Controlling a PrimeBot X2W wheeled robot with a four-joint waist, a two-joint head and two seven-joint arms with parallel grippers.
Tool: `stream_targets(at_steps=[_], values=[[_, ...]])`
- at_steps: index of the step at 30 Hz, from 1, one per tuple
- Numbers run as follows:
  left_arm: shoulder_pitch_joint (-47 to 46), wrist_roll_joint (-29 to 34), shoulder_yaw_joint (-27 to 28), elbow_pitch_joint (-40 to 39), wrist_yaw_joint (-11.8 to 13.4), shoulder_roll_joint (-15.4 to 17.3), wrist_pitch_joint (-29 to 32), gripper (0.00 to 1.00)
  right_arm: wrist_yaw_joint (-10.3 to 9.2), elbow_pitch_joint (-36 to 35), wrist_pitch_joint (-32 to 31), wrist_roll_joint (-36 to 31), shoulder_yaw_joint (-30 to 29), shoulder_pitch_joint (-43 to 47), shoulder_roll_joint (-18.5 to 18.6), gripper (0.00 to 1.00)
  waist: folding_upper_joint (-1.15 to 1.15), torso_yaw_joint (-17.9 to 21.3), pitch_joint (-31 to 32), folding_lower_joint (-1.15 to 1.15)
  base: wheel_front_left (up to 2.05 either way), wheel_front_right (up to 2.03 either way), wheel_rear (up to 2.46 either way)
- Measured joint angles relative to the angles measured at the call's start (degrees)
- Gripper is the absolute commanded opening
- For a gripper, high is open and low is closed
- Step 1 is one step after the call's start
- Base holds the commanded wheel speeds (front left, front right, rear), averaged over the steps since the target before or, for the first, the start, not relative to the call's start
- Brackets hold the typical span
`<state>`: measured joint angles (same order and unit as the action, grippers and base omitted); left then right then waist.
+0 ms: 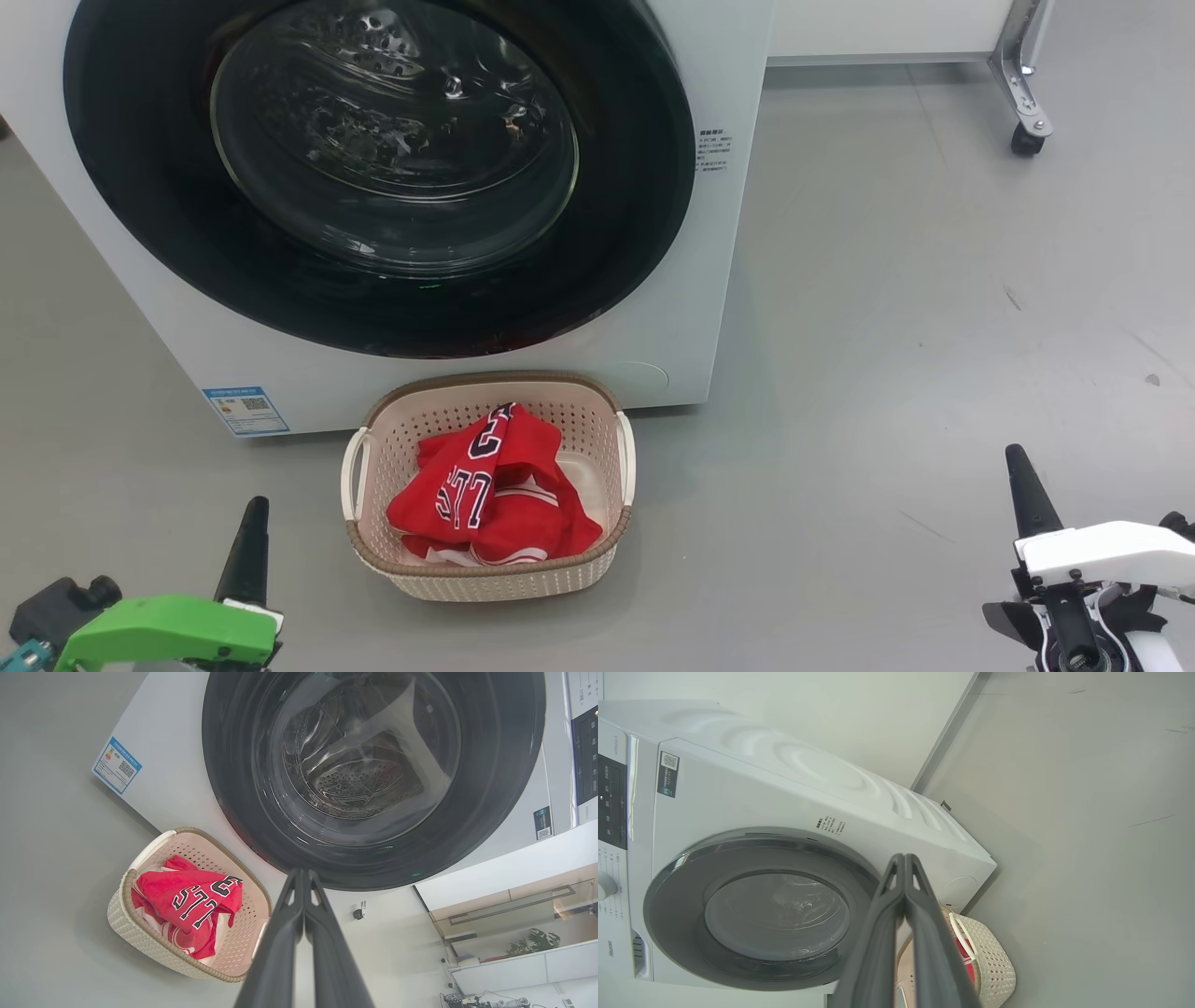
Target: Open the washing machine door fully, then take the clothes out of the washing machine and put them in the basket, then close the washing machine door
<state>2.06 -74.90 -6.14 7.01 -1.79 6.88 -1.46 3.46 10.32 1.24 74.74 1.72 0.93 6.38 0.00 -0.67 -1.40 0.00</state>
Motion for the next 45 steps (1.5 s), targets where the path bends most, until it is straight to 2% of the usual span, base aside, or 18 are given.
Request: stream_targets(at_steps=[29,45], values=[[-3.27,-21.16,4.38,6.25,-4.35,-0.54,2.49,0.00,2.99,4.24,-3.45,20.60,-4.34,-3.32,-0.88,0.00,0.00,0.68,1.17,0.00,0.00,0.00,0.00],[-3.92,-21.40,4.53,7.25,-4.59,-0.65,2.91,0.00,3.03,4.82,-3.56,21.00,-4.52,-3.93,-0.91,0.00,0.00,0.68,1.20,0.00,0.00,0.00,0.00]])
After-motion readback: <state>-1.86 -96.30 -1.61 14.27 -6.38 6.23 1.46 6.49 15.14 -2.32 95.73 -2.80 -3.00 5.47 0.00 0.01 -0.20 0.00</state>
